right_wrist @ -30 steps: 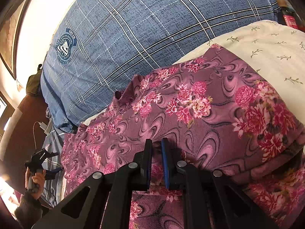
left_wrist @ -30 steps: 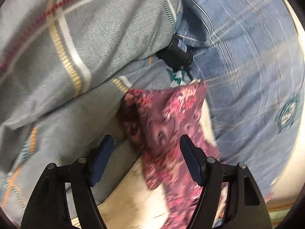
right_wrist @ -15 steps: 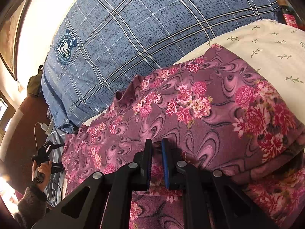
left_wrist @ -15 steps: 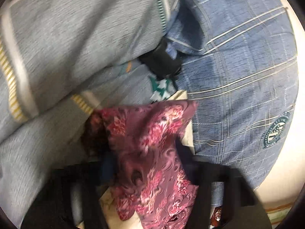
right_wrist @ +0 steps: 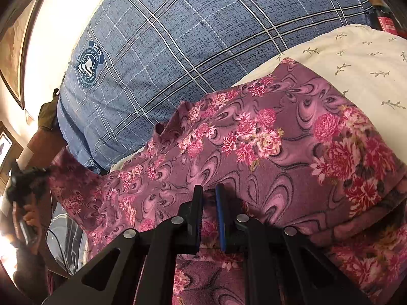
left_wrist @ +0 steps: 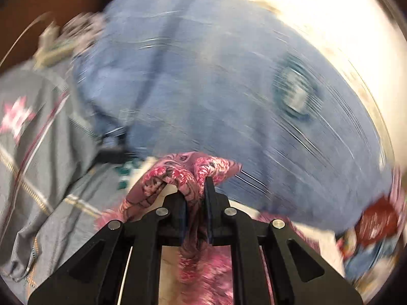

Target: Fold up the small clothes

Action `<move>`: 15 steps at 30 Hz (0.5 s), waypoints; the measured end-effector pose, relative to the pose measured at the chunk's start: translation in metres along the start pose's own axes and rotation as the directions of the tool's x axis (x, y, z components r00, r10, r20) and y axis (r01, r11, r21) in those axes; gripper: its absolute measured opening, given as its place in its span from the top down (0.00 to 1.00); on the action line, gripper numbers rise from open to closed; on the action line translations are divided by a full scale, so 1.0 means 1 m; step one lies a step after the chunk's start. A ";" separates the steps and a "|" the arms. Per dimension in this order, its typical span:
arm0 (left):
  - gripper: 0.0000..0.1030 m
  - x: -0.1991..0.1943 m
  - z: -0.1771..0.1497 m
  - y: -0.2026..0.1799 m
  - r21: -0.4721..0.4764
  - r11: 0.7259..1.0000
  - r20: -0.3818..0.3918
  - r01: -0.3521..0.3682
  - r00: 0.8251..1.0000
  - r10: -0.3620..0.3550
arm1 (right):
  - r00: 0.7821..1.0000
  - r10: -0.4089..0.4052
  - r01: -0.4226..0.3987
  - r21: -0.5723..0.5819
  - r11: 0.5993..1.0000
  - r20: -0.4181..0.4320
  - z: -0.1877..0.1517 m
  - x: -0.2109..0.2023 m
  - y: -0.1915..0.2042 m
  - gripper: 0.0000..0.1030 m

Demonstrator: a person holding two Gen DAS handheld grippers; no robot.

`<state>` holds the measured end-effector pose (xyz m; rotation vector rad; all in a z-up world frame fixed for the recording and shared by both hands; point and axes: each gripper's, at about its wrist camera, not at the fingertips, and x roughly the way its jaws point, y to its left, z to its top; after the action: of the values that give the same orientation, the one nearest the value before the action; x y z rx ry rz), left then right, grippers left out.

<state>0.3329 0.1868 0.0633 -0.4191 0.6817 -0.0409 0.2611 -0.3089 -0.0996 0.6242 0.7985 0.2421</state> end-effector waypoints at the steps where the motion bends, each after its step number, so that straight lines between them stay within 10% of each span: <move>1: 0.91 0.000 -0.007 -0.016 0.037 0.999 0.001 0.011 1.000 -0.011 | 1.000 0.001 -0.001 0.000 1.000 0.000 0.000 0.000 0.000 0.89; 6: 0.91 0.030 -0.063 -0.089 0.202 0.978 -0.092 0.057 0.995 -0.039 | 1.000 0.011 -0.011 0.005 1.000 0.002 0.000 0.001 -0.001 0.89; 12: 0.88 0.092 -0.163 -0.143 0.351 0.934 -0.323 0.070 0.945 0.050 | 1.000 0.027 -0.027 0.014 1.000 0.004 0.000 0.000 -0.003 0.89; 15: 0.67 0.092 -0.189 -0.143 0.359 0.932 -0.386 0.060 0.918 0.089 | 1.000 0.028 -0.028 0.017 0.999 0.001 0.000 0.000 -0.003 0.89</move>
<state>0.3020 -0.0287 -0.0679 -0.0409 1.0573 -0.2414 0.2609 -0.3110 -0.1019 0.6513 0.7928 0.2608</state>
